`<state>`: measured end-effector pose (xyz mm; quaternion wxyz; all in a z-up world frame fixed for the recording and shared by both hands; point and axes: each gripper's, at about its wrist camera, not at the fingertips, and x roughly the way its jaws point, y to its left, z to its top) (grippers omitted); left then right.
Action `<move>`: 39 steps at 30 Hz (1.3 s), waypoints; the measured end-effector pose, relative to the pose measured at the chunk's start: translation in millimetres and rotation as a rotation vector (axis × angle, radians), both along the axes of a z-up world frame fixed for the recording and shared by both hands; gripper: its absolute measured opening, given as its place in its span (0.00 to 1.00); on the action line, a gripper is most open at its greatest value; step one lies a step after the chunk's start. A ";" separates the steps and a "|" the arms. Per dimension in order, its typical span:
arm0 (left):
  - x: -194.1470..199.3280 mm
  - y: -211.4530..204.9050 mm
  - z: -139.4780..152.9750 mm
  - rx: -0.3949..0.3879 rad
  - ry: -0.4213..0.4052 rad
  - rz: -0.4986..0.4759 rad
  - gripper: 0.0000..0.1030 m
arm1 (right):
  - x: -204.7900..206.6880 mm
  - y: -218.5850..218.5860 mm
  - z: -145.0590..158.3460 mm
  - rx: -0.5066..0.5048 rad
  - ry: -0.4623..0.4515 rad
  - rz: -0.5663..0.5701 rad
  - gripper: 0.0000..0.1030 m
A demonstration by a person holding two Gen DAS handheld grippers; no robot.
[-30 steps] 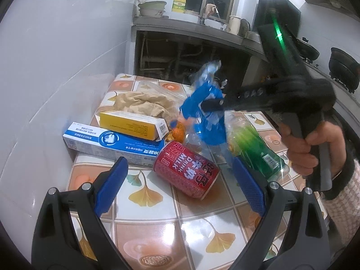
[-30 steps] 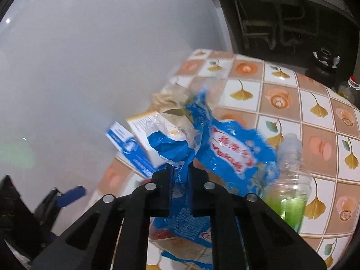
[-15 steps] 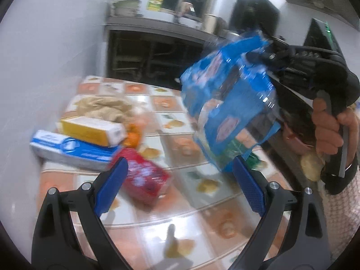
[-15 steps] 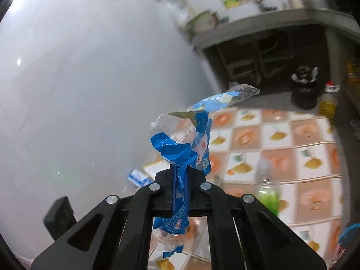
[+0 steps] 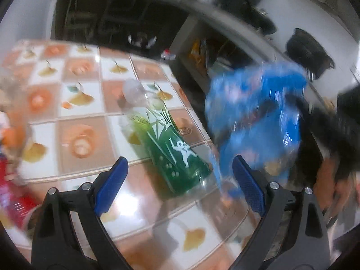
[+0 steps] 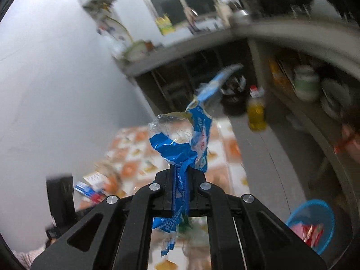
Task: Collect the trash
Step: 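Grasp the blue Yakult bag with the right tool and lift it, then grasp the green Scream bottle with the left tool while the right tool holds the blue bag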
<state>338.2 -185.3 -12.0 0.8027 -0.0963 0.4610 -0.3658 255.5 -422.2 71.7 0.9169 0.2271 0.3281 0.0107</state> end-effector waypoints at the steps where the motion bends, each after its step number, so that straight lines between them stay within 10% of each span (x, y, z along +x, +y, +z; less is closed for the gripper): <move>1: 9.3 -11.0 -8.1 0.019 0.045 0.016 0.87 | 3.9 -4.8 -14.9 0.015 0.030 -0.007 0.06; 15: 52.8 -65.8 -66.0 0.167 0.243 0.121 0.72 | 12.5 -34.0 -135.6 0.184 0.239 -0.031 0.06; 23: 43.0 -49.7 -67.9 0.177 0.214 0.135 0.58 | 19.7 -30.8 -142.1 0.156 0.288 0.002 0.08; 29: 35.3 -44.5 -67.1 0.181 0.188 0.128 0.58 | 41.6 -17.3 -147.9 0.208 0.329 0.066 0.43; 39: 26.3 -21.5 -70.9 0.098 0.218 0.105 0.57 | 55.2 21.8 -145.2 0.106 0.373 0.168 0.47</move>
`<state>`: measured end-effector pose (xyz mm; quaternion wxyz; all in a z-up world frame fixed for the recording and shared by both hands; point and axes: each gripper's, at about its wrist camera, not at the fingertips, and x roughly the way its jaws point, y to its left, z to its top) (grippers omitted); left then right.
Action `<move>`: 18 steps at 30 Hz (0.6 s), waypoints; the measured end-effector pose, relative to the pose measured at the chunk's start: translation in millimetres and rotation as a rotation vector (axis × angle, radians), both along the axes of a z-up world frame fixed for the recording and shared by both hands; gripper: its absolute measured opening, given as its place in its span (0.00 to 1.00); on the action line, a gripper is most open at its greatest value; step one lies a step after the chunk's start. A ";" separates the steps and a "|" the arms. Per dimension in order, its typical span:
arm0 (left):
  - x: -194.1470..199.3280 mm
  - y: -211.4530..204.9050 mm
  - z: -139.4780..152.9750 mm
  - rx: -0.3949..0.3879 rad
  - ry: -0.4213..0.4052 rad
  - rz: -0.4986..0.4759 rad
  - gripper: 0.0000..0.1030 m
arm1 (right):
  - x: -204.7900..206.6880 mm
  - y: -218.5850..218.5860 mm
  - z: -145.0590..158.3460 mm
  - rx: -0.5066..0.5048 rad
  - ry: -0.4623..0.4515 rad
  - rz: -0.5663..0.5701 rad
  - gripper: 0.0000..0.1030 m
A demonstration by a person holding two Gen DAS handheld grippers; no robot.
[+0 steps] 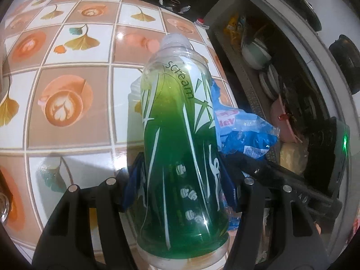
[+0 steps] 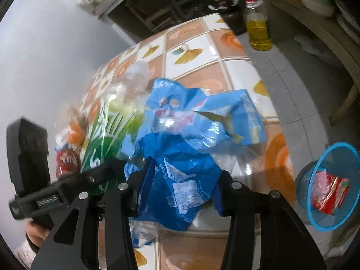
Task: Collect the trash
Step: 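Grasp the green Scream bottle with the left tool while the right tool holds the blue bag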
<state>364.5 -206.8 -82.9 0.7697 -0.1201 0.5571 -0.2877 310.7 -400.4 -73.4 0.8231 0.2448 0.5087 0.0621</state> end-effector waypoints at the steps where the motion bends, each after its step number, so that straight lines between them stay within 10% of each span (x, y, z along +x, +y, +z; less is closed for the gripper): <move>1: -1.0 1.9 -0.5 -0.005 0.003 0.001 0.57 | -0.1 4.0 0.7 -0.018 -0.001 0.018 0.48; 11: 5.3 13.5 -4.6 -0.076 0.059 0.010 0.57 | -0.9 34.5 4.0 -0.143 -0.004 0.183 0.65; 18: 7.0 16.9 -6.6 -0.106 0.081 0.007 0.57 | -4.3 19.5 2.7 0.031 -0.014 0.174 0.71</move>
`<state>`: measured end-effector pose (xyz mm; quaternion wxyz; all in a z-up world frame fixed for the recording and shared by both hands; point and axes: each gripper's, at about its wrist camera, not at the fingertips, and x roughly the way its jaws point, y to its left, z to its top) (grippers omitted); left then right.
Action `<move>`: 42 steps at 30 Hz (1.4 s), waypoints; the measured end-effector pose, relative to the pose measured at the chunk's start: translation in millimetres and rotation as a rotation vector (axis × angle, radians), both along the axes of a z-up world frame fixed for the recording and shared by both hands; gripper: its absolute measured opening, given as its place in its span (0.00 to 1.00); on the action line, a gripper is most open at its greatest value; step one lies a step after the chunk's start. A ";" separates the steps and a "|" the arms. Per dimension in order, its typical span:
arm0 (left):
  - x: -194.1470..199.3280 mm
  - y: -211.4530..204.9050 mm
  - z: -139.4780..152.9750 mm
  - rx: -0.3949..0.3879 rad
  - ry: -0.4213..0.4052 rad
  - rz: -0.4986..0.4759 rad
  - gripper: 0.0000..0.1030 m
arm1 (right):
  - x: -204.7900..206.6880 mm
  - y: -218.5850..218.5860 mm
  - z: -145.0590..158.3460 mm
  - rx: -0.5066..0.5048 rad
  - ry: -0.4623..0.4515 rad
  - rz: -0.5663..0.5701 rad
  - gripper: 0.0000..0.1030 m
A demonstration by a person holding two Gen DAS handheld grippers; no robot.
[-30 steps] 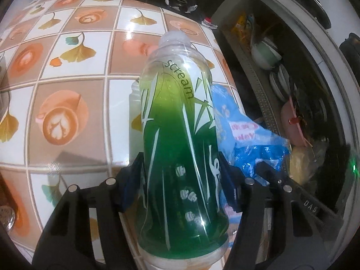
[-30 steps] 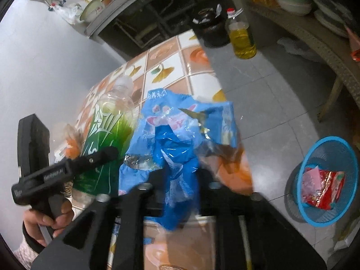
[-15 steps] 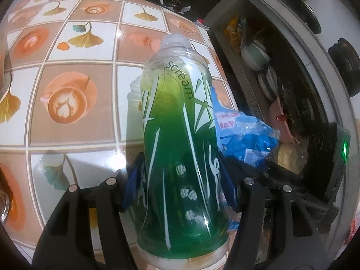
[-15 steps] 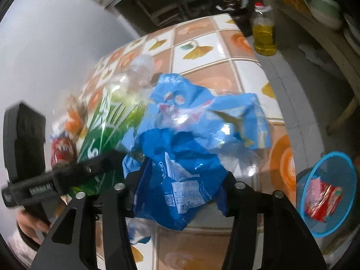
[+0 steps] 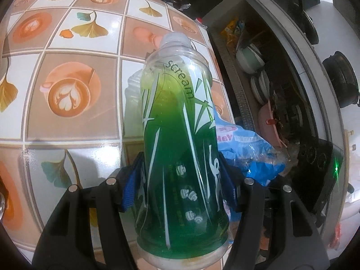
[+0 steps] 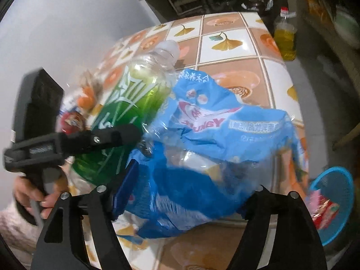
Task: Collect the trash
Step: 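Grasp the green Scream bottle with the left tool while the right tool holds the blue bag, then carry the bottle and blue bag to the wastebasket and open both tools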
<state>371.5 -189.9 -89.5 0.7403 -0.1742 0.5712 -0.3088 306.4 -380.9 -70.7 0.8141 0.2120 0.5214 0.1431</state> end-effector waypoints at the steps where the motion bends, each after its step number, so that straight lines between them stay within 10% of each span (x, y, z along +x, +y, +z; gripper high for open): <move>1: -0.2 0.3 -0.1 -0.003 0.001 0.000 0.57 | 0.0 0.1 -0.1 0.019 -0.001 0.004 0.72; 13: 1.5 2.3 -0.9 -0.025 0.024 0.007 0.57 | -10.4 28.5 2.6 -0.232 -0.033 0.055 0.73; 19: 0.0 1.1 0.1 -0.002 0.010 0.007 0.57 | -20.2 44.7 3.1 -0.467 -0.030 0.050 0.54; 28: -5.8 -2.1 4.1 0.012 0.001 0.005 0.57 | -50.9 18.7 8.0 -0.450 -0.015 -0.074 0.09; 42: -35.7 -55.5 44.3 -0.012 -0.102 -0.171 0.57 | -167.0 -116.9 43.3 -0.395 -0.034 -0.556 0.06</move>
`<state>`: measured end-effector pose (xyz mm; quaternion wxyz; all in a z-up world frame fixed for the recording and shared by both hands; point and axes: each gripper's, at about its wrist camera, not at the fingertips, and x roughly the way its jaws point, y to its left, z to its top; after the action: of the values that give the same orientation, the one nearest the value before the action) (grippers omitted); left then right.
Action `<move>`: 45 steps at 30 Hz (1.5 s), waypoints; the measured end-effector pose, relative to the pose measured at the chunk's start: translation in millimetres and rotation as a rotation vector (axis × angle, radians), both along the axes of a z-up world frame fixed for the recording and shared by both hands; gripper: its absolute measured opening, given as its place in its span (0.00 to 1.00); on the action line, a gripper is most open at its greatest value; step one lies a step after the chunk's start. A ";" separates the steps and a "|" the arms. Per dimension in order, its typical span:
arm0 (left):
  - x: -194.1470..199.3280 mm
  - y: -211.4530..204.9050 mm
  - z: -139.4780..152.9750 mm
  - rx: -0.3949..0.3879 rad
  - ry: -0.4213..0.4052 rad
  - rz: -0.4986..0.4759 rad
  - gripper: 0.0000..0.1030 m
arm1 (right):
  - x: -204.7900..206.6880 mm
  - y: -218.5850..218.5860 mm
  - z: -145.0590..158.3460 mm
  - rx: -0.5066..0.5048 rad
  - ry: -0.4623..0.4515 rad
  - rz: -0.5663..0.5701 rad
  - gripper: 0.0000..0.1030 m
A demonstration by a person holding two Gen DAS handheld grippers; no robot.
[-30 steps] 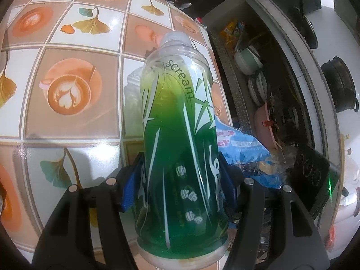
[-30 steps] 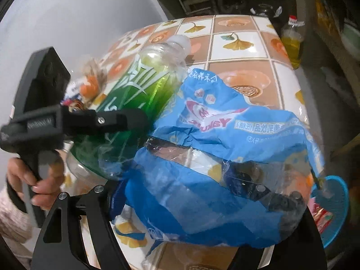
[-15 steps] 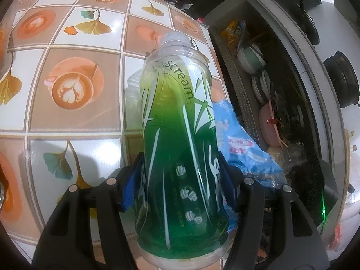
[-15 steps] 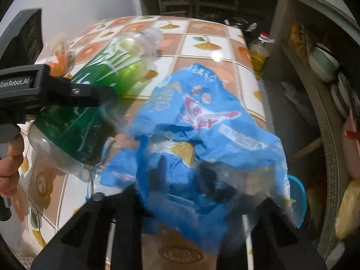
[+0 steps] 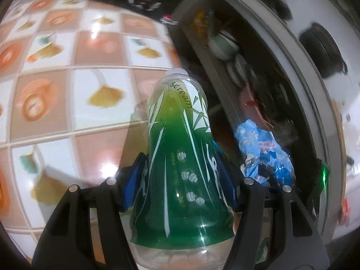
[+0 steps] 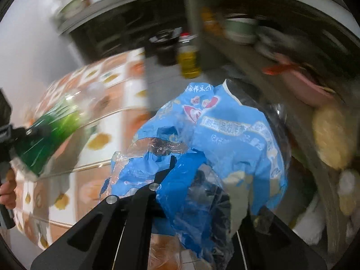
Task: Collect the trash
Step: 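Carry the bottle and blue bag to the wastebasket and open both tools, then move both tools back over the table toward the red can and cloth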
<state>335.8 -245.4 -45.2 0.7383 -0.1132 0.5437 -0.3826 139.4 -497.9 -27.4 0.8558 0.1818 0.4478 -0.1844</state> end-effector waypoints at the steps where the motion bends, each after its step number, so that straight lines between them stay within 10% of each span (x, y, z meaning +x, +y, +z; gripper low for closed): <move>1: -3.3 -6.7 2.5 -0.002 -0.004 -0.016 0.57 | -9.3 -9.8 -0.3 0.001 0.000 -0.030 0.06; 18: -76.7 -217.8 -49.4 0.130 0.204 -0.382 0.57 | -95.0 -97.8 -121.0 0.257 0.125 -0.322 0.06; 31: -70.0 -340.5 -143.8 0.326 0.239 -0.387 0.58 | -56.4 -165.5 -231.7 0.443 0.197 -0.384 0.08; 36: -63.6 -343.2 -147.8 0.330 0.192 -0.337 0.74 | -27.8 -187.9 -275.3 0.360 0.273 -0.378 0.51; 45: -54.7 -295.0 -87.0 0.205 0.161 -0.331 0.75 | -23.4 -188.7 -286.5 0.341 0.289 -0.382 0.67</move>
<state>281.1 -540.4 -132.2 0.6271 0.0234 0.6483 -0.4312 116.0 -686.6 -313.9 0.6900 0.3760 0.5472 -0.2881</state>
